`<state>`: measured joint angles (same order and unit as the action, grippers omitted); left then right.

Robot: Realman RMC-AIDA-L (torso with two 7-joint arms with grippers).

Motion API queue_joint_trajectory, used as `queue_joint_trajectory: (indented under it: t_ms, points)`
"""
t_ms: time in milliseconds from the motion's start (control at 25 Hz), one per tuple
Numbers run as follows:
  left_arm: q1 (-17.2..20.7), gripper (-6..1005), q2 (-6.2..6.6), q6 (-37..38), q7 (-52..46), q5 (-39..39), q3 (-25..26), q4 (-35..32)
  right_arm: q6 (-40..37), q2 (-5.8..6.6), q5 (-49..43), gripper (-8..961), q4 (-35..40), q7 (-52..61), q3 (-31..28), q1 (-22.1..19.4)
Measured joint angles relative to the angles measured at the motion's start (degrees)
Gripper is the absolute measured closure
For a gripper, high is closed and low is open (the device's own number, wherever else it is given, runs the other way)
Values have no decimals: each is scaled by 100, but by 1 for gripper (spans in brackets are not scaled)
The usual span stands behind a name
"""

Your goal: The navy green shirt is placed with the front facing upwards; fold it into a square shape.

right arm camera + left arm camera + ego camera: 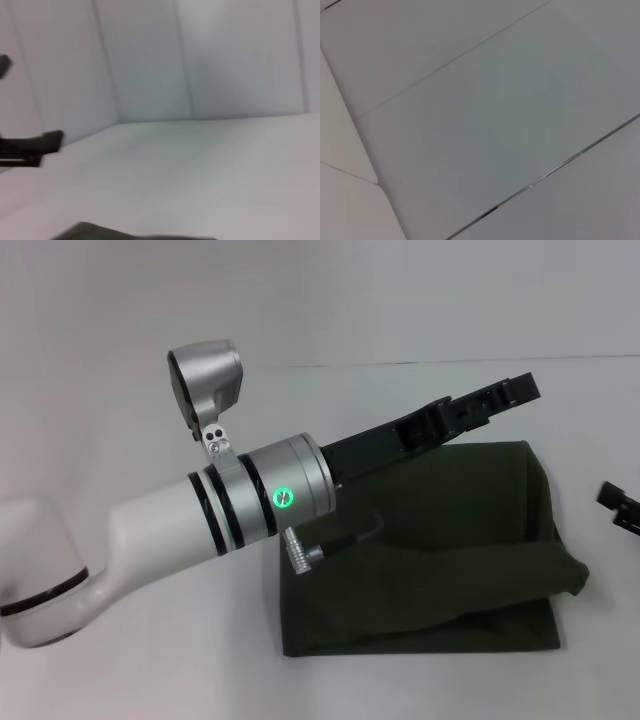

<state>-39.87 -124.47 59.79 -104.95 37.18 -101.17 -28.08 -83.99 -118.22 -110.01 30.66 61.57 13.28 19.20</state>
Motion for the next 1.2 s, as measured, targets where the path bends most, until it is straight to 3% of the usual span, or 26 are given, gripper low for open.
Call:
queue_joint_trajectory:
  t_ms: [240,480,720,1200]
  points:
    - [94,75,47,321,83,852,627,14,-48,-136,-72,68,291,261,601,417]
    - [348,75,55,589,93,1304,1320,-4,411,-165,-73,68,-54,260,1330,692]
    - [574,74,35,833,96,1625,1839,-22,716,-171,-73,68,-431,-9,1813,565]
    - [566,79,37,841,98,1731,1888,-23,976,-184,-33,68,-1045,-920,1998,175]
